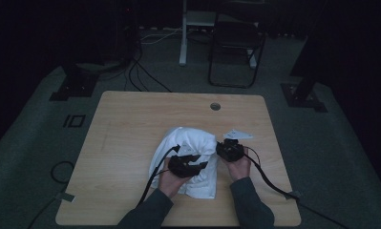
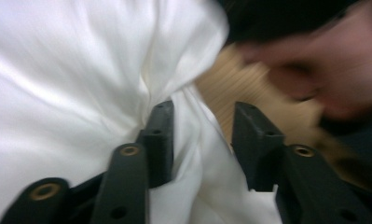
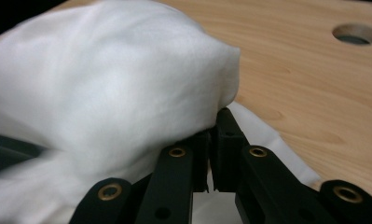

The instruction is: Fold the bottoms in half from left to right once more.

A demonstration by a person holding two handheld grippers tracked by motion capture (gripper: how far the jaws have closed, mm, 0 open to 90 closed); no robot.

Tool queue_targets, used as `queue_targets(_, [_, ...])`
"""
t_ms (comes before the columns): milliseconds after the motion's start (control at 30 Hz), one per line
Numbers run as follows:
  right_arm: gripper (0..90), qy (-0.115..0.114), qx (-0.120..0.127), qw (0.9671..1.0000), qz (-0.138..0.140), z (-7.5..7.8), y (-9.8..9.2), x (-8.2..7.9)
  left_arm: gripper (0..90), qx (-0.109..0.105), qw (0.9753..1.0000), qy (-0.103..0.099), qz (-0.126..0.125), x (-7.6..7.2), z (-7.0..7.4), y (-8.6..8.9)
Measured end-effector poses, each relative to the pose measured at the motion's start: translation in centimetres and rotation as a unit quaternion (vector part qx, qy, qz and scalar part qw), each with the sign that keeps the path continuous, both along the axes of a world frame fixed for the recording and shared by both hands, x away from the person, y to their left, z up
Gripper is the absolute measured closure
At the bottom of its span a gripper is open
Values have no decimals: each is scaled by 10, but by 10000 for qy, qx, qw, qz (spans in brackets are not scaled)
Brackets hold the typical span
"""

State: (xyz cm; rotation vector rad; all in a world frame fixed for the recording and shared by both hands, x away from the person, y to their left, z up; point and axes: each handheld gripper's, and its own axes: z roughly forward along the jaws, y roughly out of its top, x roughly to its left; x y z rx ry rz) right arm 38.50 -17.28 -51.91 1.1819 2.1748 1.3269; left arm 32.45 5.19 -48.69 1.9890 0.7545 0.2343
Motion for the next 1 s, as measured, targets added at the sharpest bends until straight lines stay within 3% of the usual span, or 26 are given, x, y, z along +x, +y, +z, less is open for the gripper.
queue_targets(33, [869,57,-63,9999,-83,-4,-3,2,547,-185,9993,-298,114,-3,21,18])
queue_targets(67, [869,57,-63,9999,-83,-4,-3,2,547,-185,9993,-298,114,-3,21,18])
queue_targets(133, [867,163,-72,9998,-116,-9,-9,4,548,-179,9971,-580,460,1,34,38])
queue_targets(167, [865,203,-96,9997,-128,-10,-10,4,550,-172,9943,-541,902,12,37,58])
queue_targets(200, [865,203,-96,9997,-128,-10,-10,4,559,-172,9943,-541,902,12,37,58])
queue_targets(233, [863,234,-101,9996,-119,-12,-11,4,567,-115,9920,-410,1186,24,33,72])
queue_targets(267, [863,234,-101,9996,-119,-12,-11,4,568,-115,9920,-410,1186,24,33,72])
queue_targets(300, [861,239,-116,9996,-119,-12,-12,4,568,-56,9913,-261,1292,31,26,78])
queue_targets(333, [858,249,-126,9995,-116,-13,-12,5,573,21,9911,-132,1322,35,19,81])
queue_targets(367, [852,270,-144,9995,-106,-13,-12,6,579,98,9925,91,1212,39,5,82])
queue_targets(400, [848,275,-151,9995,-105,-14,-12,7,579,98,9925,91,1212,39,5,82])
queue_targets(500, [835,322,-210,9992,-109,-14,-13,8,580,204,9939,253,1053,38,-13,76])
queue_targets(567, [815,332,-251,9991,-127,-14,-15,8,581,447,9938,229,994,35,-28,65])
queue_targets(600, [815,332,-251,9991,-127,-14,-15,8,582,447,9938,229,994,35,-28,65])
queue_targets(633, [794,345,-296,9988,-154,-13,-17,8,583,618,9932,245,960,33,-38,57])
queue_targets(667, [794,345,-296,9988,-154,-13,-17,8,584,618,9932,245,960,33,-38,57])
queue_targets(700, [749,346,-360,9986,-188,-12,-20,8,585,720,9923,83,1006,28,-44,52])
queue_targets(733, [749,346,-360,9986,-188,-12,-20,8,587,720,9923,83,1006,28,-44,52])
queue_targets(833, [629,348,-420,9981,-283,-9,-28,5,590,791,9910,-9,1081,26,-45,50])
queue_targets(1000, [544,314,-530,9978,-264,-5,-35,-2,592,840,9898,-34,1149,25,-46,50])
